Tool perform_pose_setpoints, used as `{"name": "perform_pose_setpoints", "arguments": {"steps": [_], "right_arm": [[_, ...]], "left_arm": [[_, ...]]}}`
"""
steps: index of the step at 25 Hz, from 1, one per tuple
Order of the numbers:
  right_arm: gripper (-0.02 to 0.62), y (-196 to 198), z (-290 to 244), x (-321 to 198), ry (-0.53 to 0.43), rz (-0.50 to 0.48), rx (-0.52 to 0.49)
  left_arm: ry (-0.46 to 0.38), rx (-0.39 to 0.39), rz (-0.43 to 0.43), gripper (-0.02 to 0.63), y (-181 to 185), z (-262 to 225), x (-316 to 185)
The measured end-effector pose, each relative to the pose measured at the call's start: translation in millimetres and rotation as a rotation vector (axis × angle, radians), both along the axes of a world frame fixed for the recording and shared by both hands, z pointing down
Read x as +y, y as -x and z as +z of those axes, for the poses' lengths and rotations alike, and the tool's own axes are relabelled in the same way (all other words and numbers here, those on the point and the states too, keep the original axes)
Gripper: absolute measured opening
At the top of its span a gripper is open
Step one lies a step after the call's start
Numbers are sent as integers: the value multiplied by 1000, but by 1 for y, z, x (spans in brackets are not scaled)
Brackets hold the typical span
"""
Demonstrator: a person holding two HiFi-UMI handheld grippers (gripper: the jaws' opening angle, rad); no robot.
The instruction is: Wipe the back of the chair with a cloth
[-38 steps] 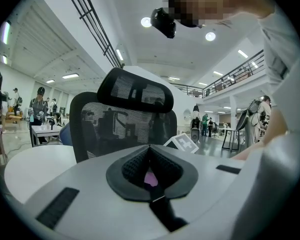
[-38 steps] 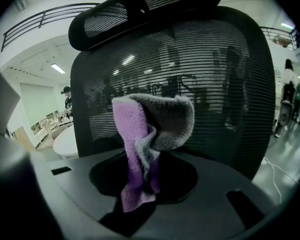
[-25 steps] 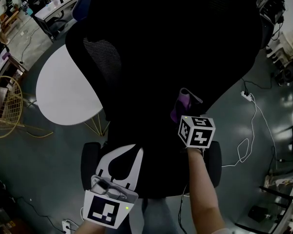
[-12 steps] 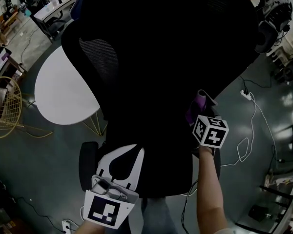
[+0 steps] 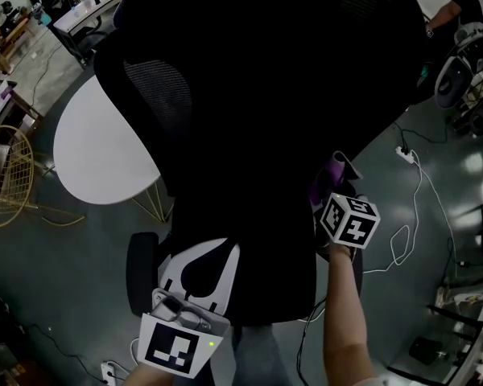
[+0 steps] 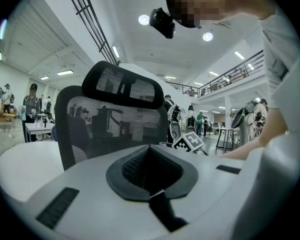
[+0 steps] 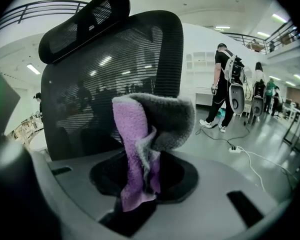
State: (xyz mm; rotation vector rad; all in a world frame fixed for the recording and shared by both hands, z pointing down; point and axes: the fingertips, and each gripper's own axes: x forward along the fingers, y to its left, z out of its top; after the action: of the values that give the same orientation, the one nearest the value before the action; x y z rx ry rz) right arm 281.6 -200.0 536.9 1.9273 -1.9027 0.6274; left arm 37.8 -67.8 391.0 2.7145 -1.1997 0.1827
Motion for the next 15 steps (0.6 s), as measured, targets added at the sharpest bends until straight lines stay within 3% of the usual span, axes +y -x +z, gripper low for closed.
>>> {"name": "perform_pose_setpoints", "arguments": {"steps": [15], "right_arm": [[126, 1, 62, 21, 112, -43, 50]], "left_arm": [[39, -1, -7, 12, -8, 22, 2]]}}
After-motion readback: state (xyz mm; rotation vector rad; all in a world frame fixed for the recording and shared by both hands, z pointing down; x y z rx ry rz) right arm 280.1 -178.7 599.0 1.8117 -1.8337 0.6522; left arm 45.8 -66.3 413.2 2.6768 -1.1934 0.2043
